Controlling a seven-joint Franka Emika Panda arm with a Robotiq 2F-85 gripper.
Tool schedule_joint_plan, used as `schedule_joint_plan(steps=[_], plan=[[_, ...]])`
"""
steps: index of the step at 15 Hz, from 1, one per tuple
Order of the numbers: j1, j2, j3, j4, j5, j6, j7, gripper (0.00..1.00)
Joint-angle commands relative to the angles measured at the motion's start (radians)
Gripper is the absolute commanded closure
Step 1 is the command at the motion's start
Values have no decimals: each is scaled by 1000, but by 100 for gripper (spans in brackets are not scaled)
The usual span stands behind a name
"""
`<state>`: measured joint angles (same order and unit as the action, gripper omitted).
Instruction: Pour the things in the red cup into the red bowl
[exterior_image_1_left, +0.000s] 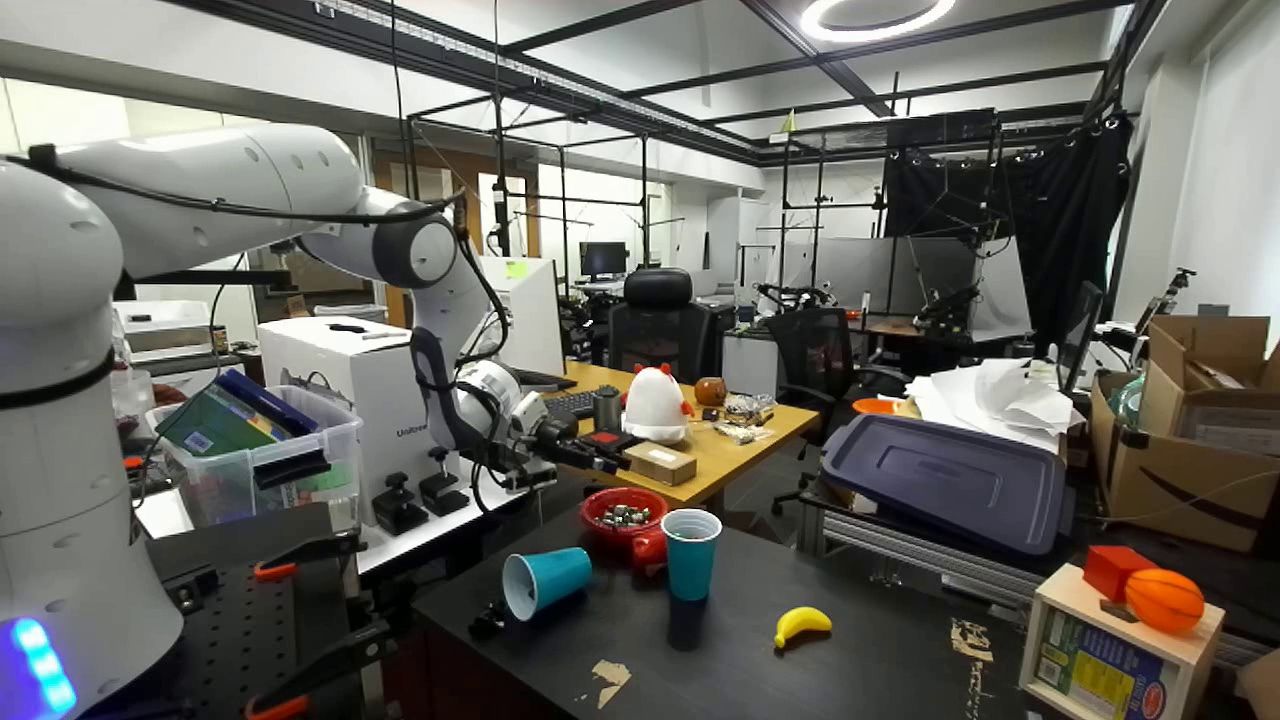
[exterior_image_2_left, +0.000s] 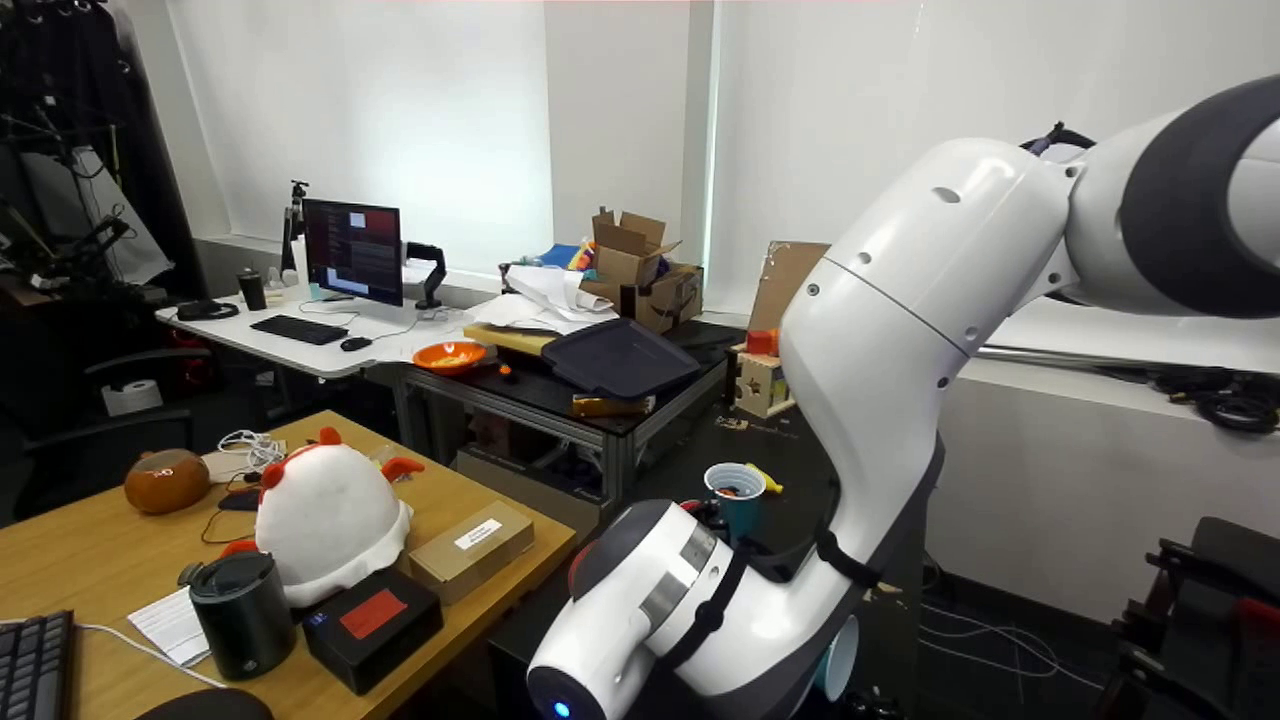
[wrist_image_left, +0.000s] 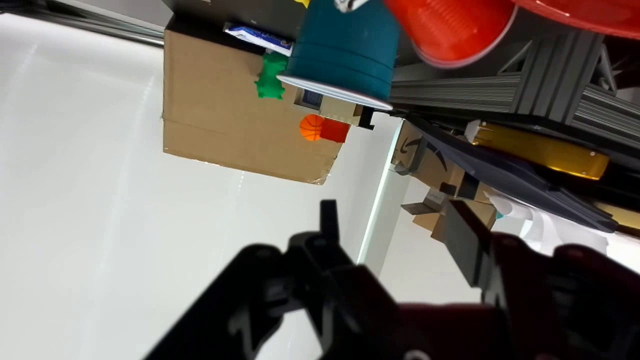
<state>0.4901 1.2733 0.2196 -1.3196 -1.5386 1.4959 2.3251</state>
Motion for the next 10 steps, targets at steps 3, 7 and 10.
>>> schedule_joint_plan(steps=[3,7,10], plan=[[24,0,-21,14,23,-26,32,1],[16,-7,-17,-1,-4,34,19,0],[17,-6,-19,1,-13,60,20,0]])
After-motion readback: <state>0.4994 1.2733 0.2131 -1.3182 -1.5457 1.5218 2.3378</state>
